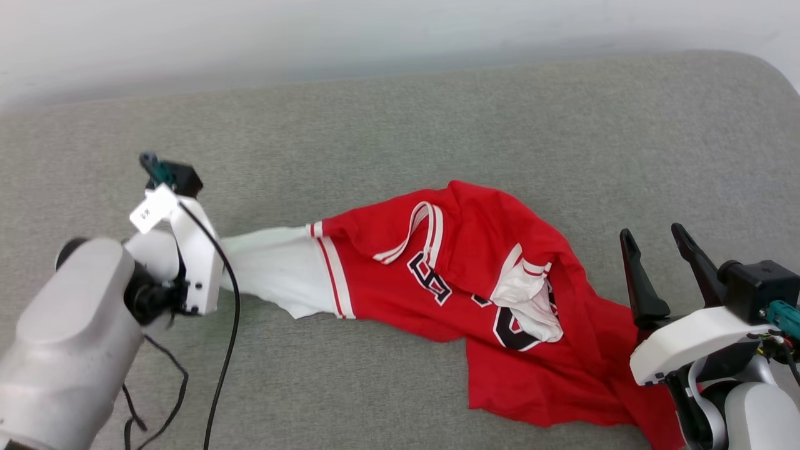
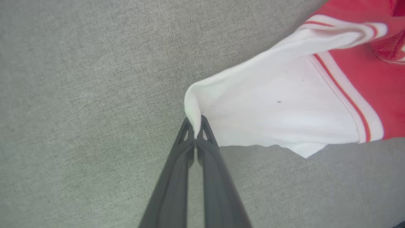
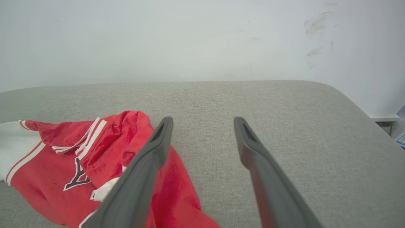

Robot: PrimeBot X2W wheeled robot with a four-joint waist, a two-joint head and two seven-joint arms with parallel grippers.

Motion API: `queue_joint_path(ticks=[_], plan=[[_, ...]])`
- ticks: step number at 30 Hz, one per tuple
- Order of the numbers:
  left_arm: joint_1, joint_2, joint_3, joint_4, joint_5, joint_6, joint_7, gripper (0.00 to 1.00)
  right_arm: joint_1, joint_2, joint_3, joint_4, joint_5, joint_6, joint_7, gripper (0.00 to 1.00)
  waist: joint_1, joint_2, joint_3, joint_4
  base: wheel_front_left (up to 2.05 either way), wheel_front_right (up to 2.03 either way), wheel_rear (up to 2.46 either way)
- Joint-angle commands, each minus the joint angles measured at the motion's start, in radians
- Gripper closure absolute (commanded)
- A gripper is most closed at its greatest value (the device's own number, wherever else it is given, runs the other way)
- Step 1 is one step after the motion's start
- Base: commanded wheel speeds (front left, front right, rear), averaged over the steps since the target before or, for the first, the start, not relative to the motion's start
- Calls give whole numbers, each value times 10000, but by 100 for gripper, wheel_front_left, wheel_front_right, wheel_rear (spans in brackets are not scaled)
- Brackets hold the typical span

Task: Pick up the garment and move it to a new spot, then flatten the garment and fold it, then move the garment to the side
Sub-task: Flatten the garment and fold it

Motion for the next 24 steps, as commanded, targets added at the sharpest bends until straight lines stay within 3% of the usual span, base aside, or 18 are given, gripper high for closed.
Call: queue_joint_path(ticks=[1, 4, 5, 6, 7, 10, 19, 24], plan=[[396, 104, -44, -124, -73, 11, -131, 100, 103, -25, 27, -71, -67, -11, 72, 0, 1, 0, -178, 212, 0, 0, 0], [759, -43, -114, -354, -137, 10, -464, 100, 185, -69, 30, -110, -71, -9, 146, 0, 1, 0, -242, 342, 0, 0, 0], [781, -111, -122, -436, -92, 11, -638, 89, 183, -78, 20, -127, -69, -11, 173, 0, 1, 0, -251, 382, 0, 0, 0], [781, -111, -122, -436, -92, 11, -638, 89, 183, -78, 20, -127, -69, -11, 173, 0, 1, 0, -251, 382, 0, 0, 0], [784, -169, -153, -513, 21, 43, -864, 0, 191, -81, -3, -146, -71, -11, 205, 0, 1, 0, -270, 431, 0, 0, 0], [697, -311, -213, -677, 376, 110, -1744, 0, 237, -79, -41, -184, -52, -11, 251, 0, 1, 0, -364, 565, 0, 0, 0], [876, -702, -211, -1113, 1850, 365, -6668, 0, 509, -337, -24, -162, -220, -11, 283, 0, 1, 0, -971, 1138, 0, 0, 0], [1757, -886, -59, -1692, 2218, 784, -8868, 0, 797, -430, -57, -244, -174, -11, 325, 0, 1, 0, -1299, 1488, 0, 0, 0]])
